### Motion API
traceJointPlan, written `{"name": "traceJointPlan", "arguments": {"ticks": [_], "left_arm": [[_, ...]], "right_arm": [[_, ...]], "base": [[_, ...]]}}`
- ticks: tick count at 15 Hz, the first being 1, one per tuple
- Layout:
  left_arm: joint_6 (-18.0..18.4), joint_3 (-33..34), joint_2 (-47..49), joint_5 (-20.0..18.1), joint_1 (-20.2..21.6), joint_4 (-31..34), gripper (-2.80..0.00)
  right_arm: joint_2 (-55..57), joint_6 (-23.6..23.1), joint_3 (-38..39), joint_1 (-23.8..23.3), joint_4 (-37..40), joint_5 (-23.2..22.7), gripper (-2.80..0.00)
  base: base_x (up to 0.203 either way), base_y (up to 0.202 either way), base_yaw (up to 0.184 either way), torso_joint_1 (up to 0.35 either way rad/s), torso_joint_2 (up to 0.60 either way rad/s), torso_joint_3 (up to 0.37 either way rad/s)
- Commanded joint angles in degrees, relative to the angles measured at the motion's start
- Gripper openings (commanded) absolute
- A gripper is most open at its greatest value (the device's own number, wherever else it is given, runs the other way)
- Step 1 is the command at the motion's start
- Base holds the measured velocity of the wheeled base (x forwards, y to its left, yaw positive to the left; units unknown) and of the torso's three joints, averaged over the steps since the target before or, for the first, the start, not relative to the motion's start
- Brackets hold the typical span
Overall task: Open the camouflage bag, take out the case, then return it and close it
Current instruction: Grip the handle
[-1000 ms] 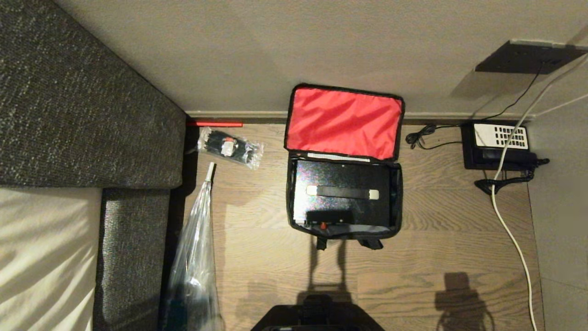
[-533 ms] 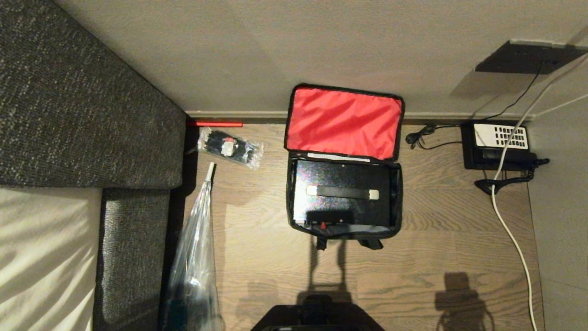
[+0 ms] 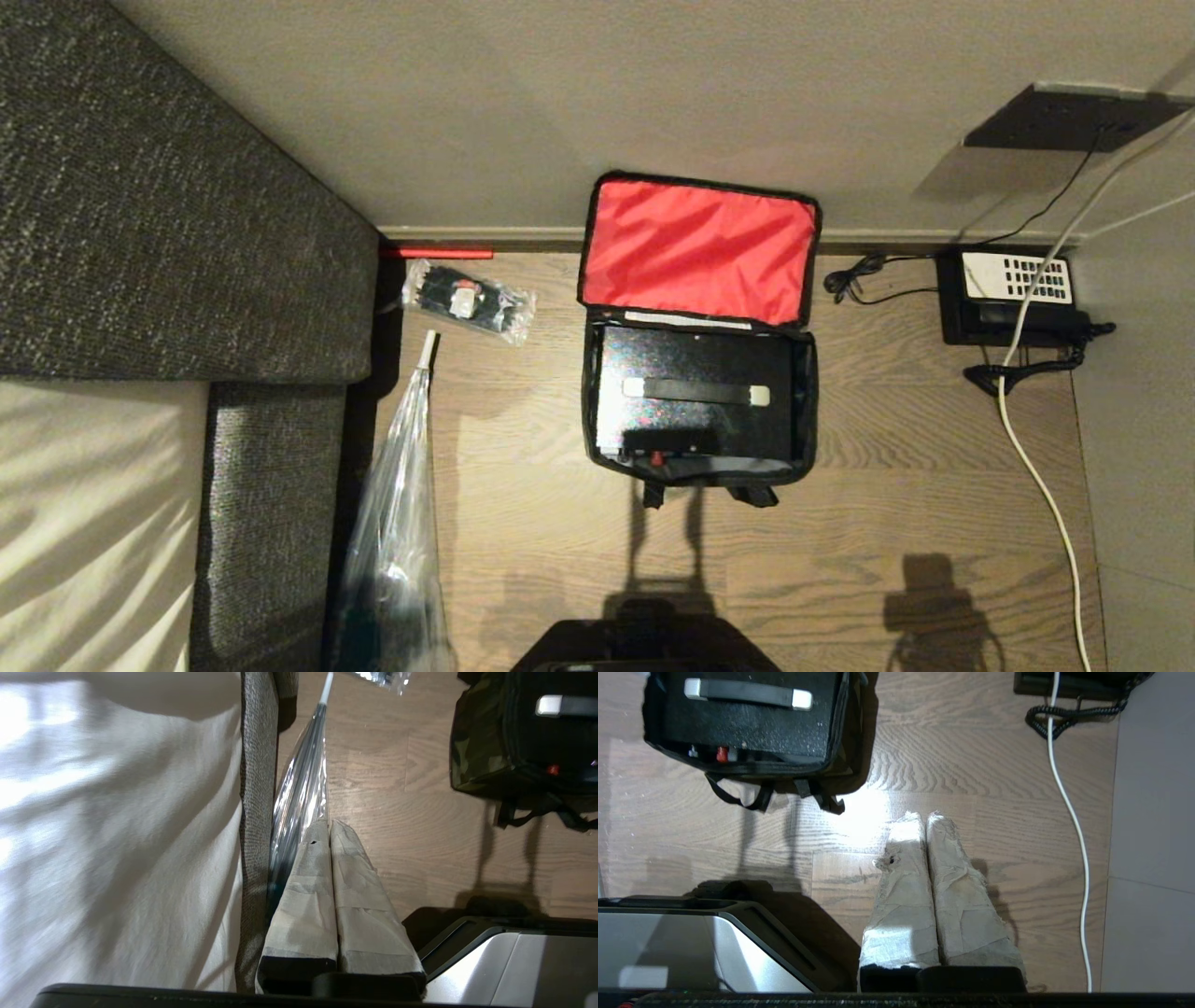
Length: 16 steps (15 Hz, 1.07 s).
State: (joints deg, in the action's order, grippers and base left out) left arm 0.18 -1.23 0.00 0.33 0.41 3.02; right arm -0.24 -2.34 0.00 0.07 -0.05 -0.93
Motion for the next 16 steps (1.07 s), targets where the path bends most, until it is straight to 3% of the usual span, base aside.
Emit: {"name": "traceJointPlan", "arguments": {"ticks": [1, 16], "left_arm": [[-0.1, 0.0, 0.0, -0.1, 0.0, -0.1, -2.8], [-0.3, 0.0, 0.0, -0.3, 0.0, 0.0, -2.8]], "right_arm": [[0.2, 0.0, 0.0, 0.0, 0.0, 0.0, -2.8], [0.2, 0.0, 0.0, 0.0, 0.0, 0.0, -2.8]], "base": [[0.0, 0.0, 0.0, 0.001, 0.0, 0.111], [0.0, 0.0, 0.0, 0.002, 0.0, 0.194]]}}
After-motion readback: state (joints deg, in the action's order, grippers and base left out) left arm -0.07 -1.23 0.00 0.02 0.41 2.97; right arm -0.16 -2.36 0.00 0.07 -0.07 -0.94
